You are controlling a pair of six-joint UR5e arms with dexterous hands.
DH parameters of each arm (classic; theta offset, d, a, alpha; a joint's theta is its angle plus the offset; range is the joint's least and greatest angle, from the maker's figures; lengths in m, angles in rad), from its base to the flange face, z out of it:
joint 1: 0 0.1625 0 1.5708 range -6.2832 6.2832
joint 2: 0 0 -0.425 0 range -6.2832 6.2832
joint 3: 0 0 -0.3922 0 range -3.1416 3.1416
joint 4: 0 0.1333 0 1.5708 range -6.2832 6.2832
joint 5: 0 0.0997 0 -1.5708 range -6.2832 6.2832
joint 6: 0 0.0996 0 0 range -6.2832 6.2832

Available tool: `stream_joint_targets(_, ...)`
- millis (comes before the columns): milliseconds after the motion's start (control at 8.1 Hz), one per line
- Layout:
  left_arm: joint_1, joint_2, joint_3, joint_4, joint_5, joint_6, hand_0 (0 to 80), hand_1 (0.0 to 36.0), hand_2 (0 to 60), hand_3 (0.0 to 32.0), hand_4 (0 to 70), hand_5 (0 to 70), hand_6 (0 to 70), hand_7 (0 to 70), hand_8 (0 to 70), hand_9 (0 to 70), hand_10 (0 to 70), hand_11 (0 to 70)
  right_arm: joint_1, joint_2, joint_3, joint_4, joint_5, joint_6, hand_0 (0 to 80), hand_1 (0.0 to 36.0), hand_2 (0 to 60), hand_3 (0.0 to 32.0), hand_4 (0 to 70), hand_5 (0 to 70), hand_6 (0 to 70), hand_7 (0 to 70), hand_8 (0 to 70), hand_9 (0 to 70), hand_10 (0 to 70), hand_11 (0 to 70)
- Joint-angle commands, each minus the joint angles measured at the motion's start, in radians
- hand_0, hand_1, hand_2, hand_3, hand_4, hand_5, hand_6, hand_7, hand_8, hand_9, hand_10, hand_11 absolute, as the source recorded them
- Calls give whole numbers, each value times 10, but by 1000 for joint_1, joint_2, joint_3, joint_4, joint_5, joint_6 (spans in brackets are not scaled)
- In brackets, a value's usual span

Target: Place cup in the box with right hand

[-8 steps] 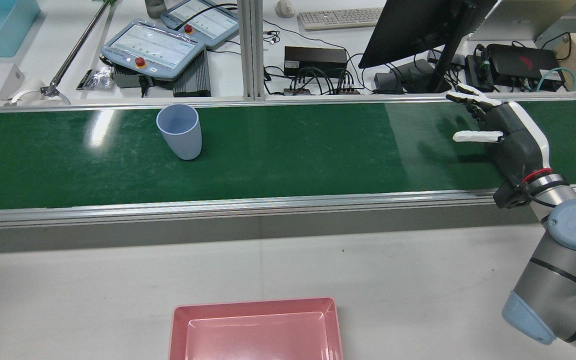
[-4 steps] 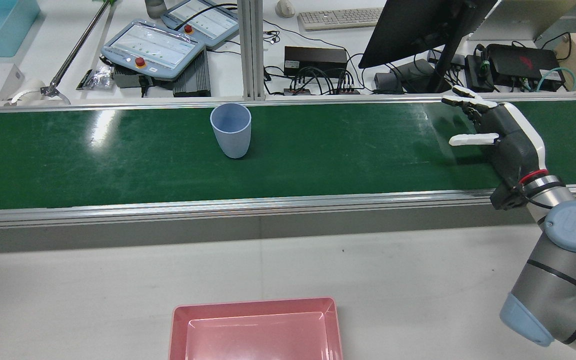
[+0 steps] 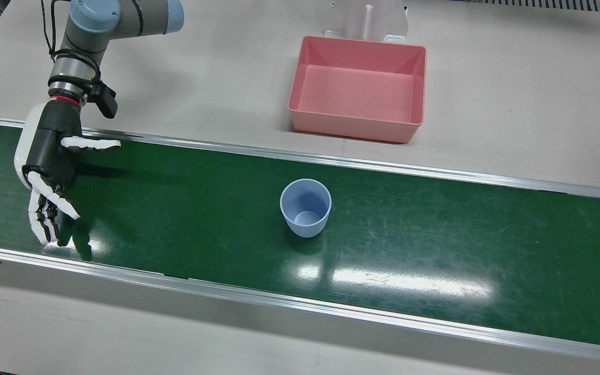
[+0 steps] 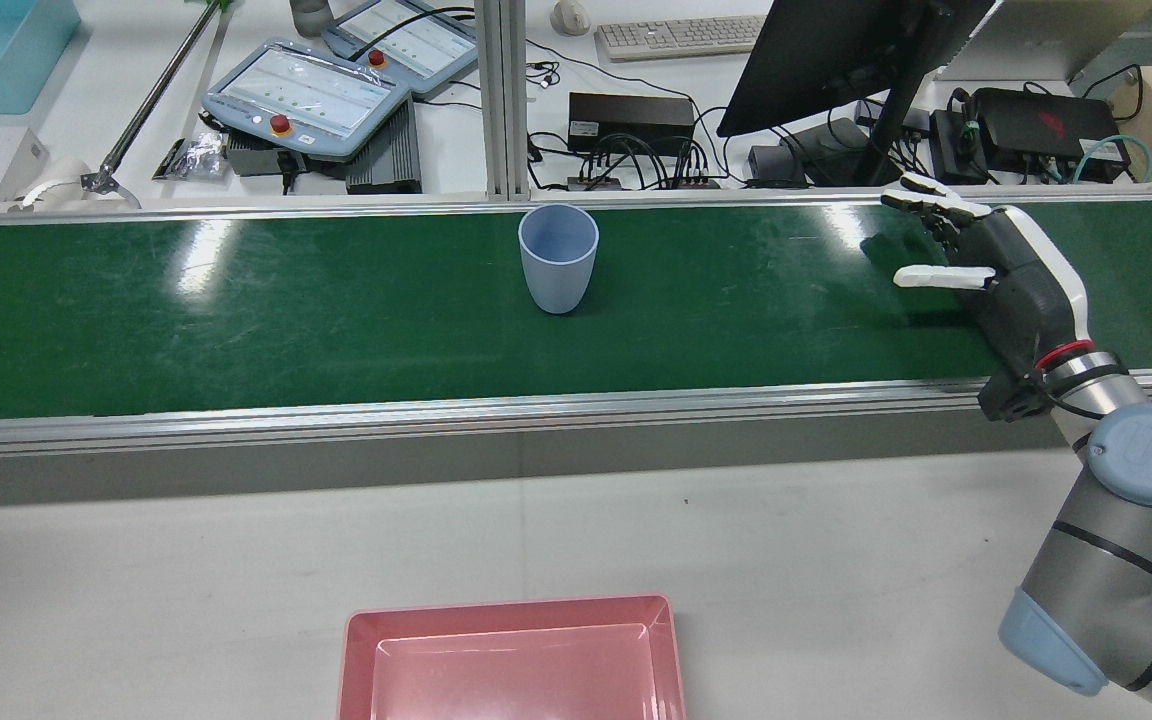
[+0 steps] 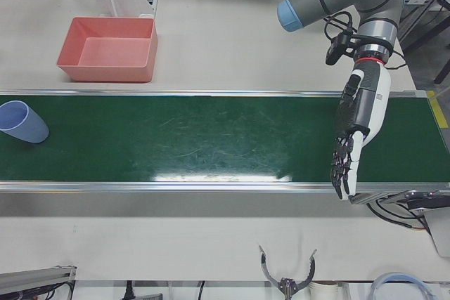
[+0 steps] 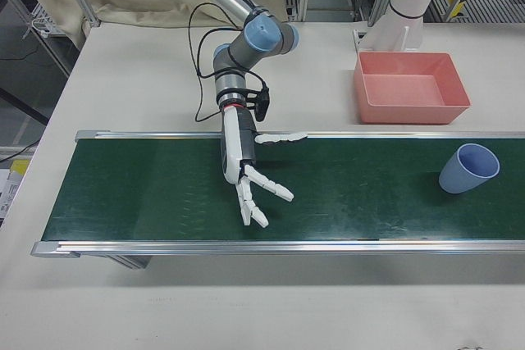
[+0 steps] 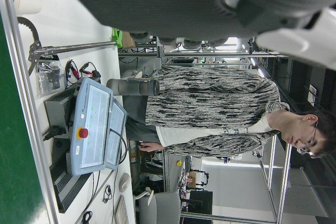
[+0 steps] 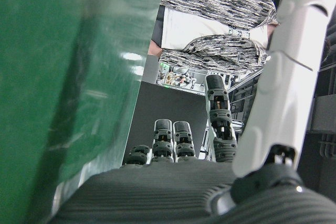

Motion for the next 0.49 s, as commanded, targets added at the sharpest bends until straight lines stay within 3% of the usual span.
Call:
stream_joint_targets(0,0,0,0,2,0,0,0,0,0,0,0,0,0,0,0,0,0,0,-3,0,-2,0,-2,-2,532,177,113,0,178,63,59,199,96,178,30,61)
stream_joint_targets(247,0,0,0,2,0,0,0,0,0,0,0,0,0,0,0,0,0,0,-3,0,-5,0,-2,-3,537,167,84,0,192,63,59,200,97,179,28,58)
stream_joint_targets(370,0,0,0,0,0,0,0,0,0,0,0,0,0,0,0,0,0,0,-3,0,-5,0,-2,-3,554,140,0,0,234,62,59,202,97,179,28,58)
